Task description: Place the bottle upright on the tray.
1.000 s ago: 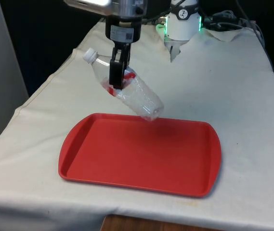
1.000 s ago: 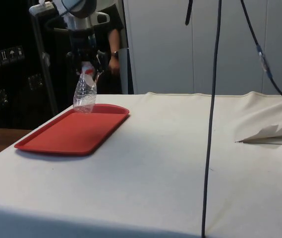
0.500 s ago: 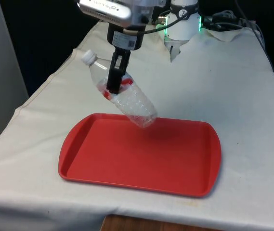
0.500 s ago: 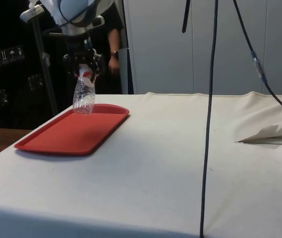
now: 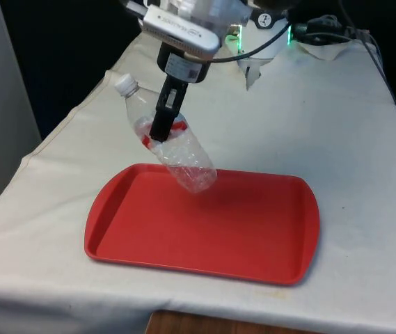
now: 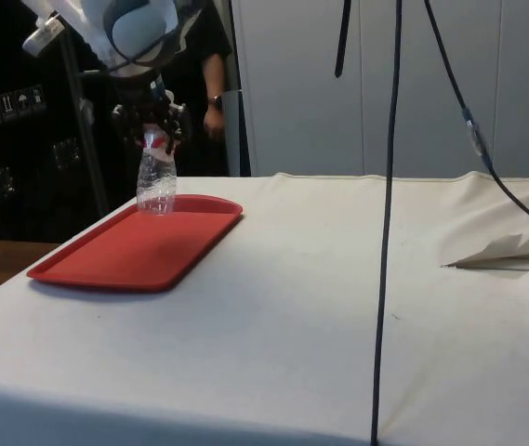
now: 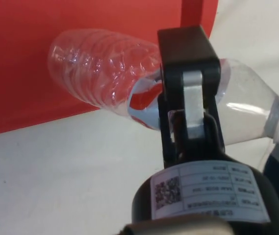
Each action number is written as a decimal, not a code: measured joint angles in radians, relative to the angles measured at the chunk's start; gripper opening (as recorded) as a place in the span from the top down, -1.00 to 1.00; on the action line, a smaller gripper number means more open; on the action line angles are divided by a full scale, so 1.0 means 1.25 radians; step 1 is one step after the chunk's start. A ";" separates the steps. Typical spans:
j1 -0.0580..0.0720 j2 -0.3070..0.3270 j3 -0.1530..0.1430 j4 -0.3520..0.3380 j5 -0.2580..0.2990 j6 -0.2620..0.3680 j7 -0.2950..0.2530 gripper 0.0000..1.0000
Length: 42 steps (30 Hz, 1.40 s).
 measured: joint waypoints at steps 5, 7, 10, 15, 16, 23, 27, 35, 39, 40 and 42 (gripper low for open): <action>0.002 0.012 0.002 0.012 -0.037 -0.001 0.030 0.73; 0.003 0.016 0.003 0.016 -0.053 -0.001 0.042 0.73; 0.003 0.018 0.004 0.018 -0.061 -0.001 0.049 0.73; 0.006 0.029 0.008 0.029 -0.111 -0.001 0.090 0.73; 0.007 0.031 0.008 0.030 -0.120 -0.001 0.099 0.73; 0.010 0.038 0.015 0.034 -0.185 -0.001 0.160 0.73; 0.012 0.041 0.018 0.034 -0.212 -0.001 0.186 0.73; 0.016 0.054 0.040 0.036 -0.304 -0.015 0.267 0.73; 0.017 0.058 0.048 0.041 -0.329 -0.029 0.285 0.73; 0.018 0.060 0.050 0.042 -0.337 -0.033 0.290 0.73; 0.018 0.065 0.055 0.047 -0.353 -0.042 0.302 0.73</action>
